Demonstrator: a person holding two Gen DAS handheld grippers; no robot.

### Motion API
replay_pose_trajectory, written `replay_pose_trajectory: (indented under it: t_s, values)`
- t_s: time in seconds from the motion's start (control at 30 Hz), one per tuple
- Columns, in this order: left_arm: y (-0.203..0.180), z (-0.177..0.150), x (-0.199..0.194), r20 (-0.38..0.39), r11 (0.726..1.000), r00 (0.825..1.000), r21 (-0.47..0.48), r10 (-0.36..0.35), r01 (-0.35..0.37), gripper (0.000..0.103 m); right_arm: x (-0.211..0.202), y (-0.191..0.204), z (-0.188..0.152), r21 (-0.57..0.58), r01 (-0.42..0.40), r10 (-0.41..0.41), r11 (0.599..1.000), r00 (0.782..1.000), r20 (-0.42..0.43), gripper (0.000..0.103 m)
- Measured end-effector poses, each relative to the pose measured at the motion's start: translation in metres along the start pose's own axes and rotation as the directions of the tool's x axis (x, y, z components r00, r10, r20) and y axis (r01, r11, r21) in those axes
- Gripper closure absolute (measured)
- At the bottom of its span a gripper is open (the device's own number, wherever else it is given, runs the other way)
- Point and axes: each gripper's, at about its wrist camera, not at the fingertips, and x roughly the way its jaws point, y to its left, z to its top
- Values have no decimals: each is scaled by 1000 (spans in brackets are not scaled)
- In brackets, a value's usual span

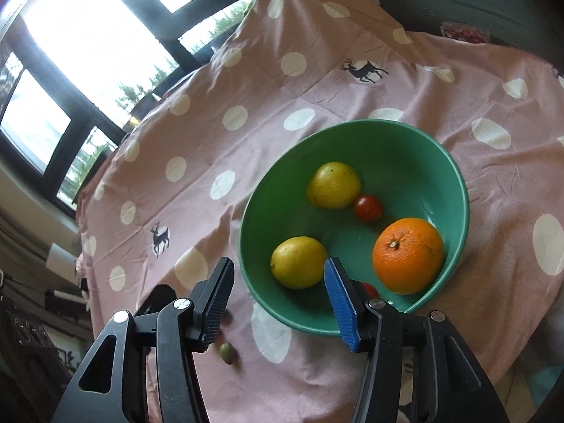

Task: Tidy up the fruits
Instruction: 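Move the right gripper to another red cherry tomato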

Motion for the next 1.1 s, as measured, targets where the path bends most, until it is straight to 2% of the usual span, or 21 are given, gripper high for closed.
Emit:
replay_pose_trajectory:
  t_s: [0.1,0.2,0.33,0.43,0.47,0.63,0.7,0.77,0.87,0.93,1.0,1.1]
  values:
    - [29,6,-10,24,992,993,-61,116,-114,26,6,15,-5,-43,-5,4,999,1000,-26,48]
    - [60,9,-17,34,963,969,-125,243,-237,26,15,36,-14,-103,-14,7,995,998,-66,44]
    - [97,7,-19,4,931,952,-212,305,-298,26,32,62,-29,-180,-68,41,981,988,-149,43]
    - [117,2,-19,-16,891,921,-248,388,-380,26,46,79,-41,-229,-117,64,966,973,-223,43]
    - [122,2,-18,-27,883,916,-253,401,-394,27,51,84,-45,-238,-133,74,962,967,-245,43]
    - [144,-2,-13,-68,857,903,-293,424,-424,28,69,102,-60,-269,-169,79,948,946,-315,43]
    - [150,-5,-11,-75,856,907,-307,413,-416,28,77,106,-65,-274,-180,80,945,937,-340,43]
    - [152,-5,-7,-82,865,922,-325,378,-383,28,84,108,-68,-273,-176,71,946,932,-355,43]
    - [150,-5,0,-90,876,938,-338,334,-344,34,95,107,-71,-284,-124,20,951,939,-342,43]
    - [148,-4,4,-91,883,945,-338,315,-327,37,103,105,-71,-289,-96,-9,953,940,-342,51]
    - [145,-3,8,-90,889,947,-325,310,-322,41,111,101,-71,-278,-87,-19,957,934,-357,55]
    - [142,-2,17,-113,902,959,-326,261,-284,49,121,98,-72,-262,-91,-15,961,926,-377,57]
